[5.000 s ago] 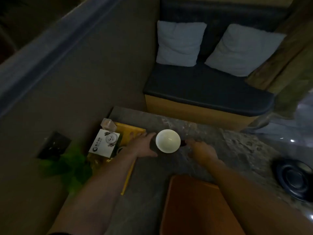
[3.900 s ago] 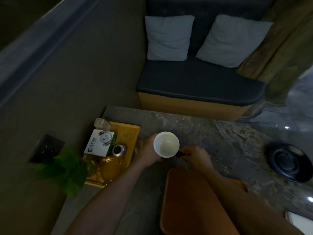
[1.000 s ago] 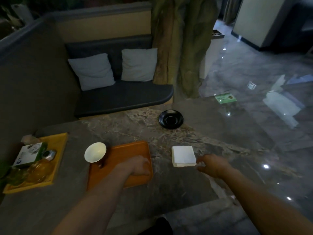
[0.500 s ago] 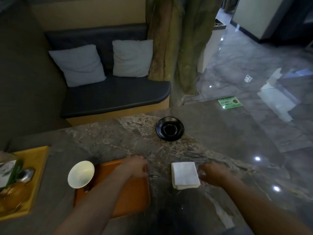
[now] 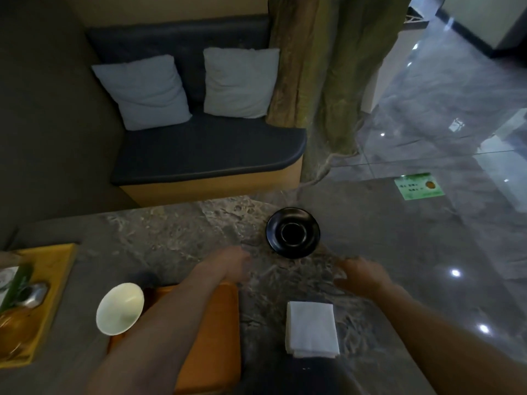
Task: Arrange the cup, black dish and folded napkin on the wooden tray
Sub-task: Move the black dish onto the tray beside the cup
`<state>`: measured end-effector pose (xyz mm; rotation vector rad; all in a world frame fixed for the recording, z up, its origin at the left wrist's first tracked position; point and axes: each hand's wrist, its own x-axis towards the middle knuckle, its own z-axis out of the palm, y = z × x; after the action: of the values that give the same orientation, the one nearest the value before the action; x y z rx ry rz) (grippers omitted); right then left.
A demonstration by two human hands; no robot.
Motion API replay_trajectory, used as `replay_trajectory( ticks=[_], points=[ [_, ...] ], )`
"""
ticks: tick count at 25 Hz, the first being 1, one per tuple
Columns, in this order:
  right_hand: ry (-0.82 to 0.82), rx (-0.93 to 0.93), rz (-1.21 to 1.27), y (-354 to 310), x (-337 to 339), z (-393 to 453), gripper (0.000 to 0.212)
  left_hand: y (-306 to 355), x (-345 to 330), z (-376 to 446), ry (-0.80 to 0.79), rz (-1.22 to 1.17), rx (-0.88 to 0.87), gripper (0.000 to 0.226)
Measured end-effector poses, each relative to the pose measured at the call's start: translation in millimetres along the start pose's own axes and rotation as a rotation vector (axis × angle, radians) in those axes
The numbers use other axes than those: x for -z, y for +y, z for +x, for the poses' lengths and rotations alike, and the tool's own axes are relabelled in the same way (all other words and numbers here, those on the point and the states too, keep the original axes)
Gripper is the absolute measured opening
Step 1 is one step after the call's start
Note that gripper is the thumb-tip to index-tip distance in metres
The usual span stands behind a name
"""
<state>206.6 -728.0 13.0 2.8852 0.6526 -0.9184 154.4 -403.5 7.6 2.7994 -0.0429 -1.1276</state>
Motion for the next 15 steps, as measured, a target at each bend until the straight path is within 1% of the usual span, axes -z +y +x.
replay_trajectory(
  ticks=[3, 5, 8, 11, 13, 15],
  points=[
    [0.005, 0.023, 0.034, 11.2, 11.1, 28.9, 0.055, 7.5, 12.7, 18.9, 0.049, -0.147, 0.024, 0.057],
    [0.001, 0.021, 0.037, 15.9, 14.8, 48.8, 0.062, 11.9, 16.9, 31.6, 0.066, -0.173, 0.039, 0.071],
    [0.01, 0.041, 0.089, 21.1, 16.9, 76.7, 0.083, 16.1, 19.8, 52.8, 0.122, -0.189, 0.071, 0.09],
    [-0.002, 0.07, 0.156, 22.7, 10.2, 99.7, 0.107, 16.2, 15.6, 69.4, 0.126, -0.216, 0.095, 0.113],
    [-0.015, 0.057, 0.16, 23.4, 1.3, 113.2, 0.118, 16.0, 9.7, 79.3, 0.146, -0.206, 0.105, 0.119],
    [-0.011, 0.049, 0.171, 23.8, -7.5, 121.7, 0.125, 16.9, 3.2, 86.8, 0.165, -0.24, 0.109, 0.122]
  ],
)
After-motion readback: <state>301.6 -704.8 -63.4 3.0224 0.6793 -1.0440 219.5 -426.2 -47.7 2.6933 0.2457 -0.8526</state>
